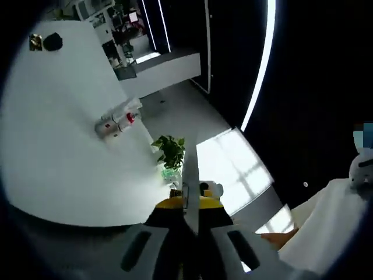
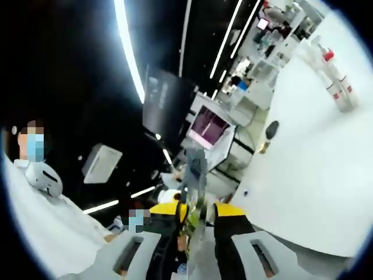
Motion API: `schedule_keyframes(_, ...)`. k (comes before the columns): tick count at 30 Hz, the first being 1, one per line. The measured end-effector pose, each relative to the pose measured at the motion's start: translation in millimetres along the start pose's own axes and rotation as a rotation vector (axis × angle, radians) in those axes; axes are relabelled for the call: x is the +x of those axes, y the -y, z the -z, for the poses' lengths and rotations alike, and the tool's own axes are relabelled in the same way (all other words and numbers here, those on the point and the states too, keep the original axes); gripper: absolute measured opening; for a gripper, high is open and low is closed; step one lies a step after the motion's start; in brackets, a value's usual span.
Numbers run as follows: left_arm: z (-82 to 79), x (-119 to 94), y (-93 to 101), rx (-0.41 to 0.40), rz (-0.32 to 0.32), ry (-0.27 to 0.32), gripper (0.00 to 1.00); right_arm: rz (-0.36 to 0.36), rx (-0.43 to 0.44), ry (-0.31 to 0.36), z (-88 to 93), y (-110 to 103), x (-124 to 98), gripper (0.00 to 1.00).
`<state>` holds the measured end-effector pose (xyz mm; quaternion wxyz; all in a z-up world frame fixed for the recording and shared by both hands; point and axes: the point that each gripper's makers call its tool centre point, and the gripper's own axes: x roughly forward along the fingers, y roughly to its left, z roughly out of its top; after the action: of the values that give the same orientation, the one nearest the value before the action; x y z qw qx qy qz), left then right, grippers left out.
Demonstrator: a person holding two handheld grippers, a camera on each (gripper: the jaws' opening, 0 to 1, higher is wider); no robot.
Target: Arrange the skincare products in the storage area until every visible bottle or jar stands upright without overlapping.
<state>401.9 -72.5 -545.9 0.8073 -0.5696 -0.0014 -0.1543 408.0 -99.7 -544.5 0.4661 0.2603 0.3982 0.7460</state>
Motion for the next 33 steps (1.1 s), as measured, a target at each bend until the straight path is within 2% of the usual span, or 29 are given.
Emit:
schedule_keyframes(2, -5.9, 0.8, 0.8, -0.021, 0.028, 0.016, 0.00, 0.002, -0.028, -0.061, 13.0, -1.4, 5.5, 0.26)
schedule_keyframes(4, -4.9, 5.9, 1.1, -0.027, 0.034, 0.008, 0.00, 0.010, -0.056, -0.080, 18.0, -0.9, 10.8, 0.15)
schedule_keyframes(9, -11.4, 11.6, -5.3, -0.054, 0.023, 0.006, 0.00, 0.007, 0.018, -0.027, 3.5, 3.0, 9.9, 0.05)
schedule_keyframes(11, -12.7, 14.2, -5.3, -0.063, 0.022, -0.008, 0.00, -0.028, 0.041, -0.026, -0.8, -1.7, 8.8, 0.00)
schedule_keyframes(12, -13.9, 15.4, -1.7, -0.071, 0.040, -0.009, 0.00, -0.028, 0.037, -0.025, -3.5, -1.1, 9.3, 0.00)
schedule_keyframes(18, -29.7, 14.8, -3.4, -0.098, 0.054, 0.001, 0.00, -0.058, 0.060, -0.043, -14.7, -0.8, 13.2, 0.00)
schedule_keyframes(23, -48.0, 11.0, -6.8, -0.116, 0.062, 0.036, 0.00, -0.084, 0.063, -0.066, -23.8, 1.1, 17.8, 0.00)
schedule_keyframes(30, -85.0, -0.3, -8.0, -0.133, 0.076, 0.132, 0.00, -0.121, 0.105, -0.040, -33.4, 5.2, 18.3, 0.00)
schedule_keyframes(33, -87.8, 1.0, -2.5, -0.170, 0.117, 0.129, 0.00, -0.142, 0.100, -0.032, -34.7, 0.6, 20.1, 0.00)
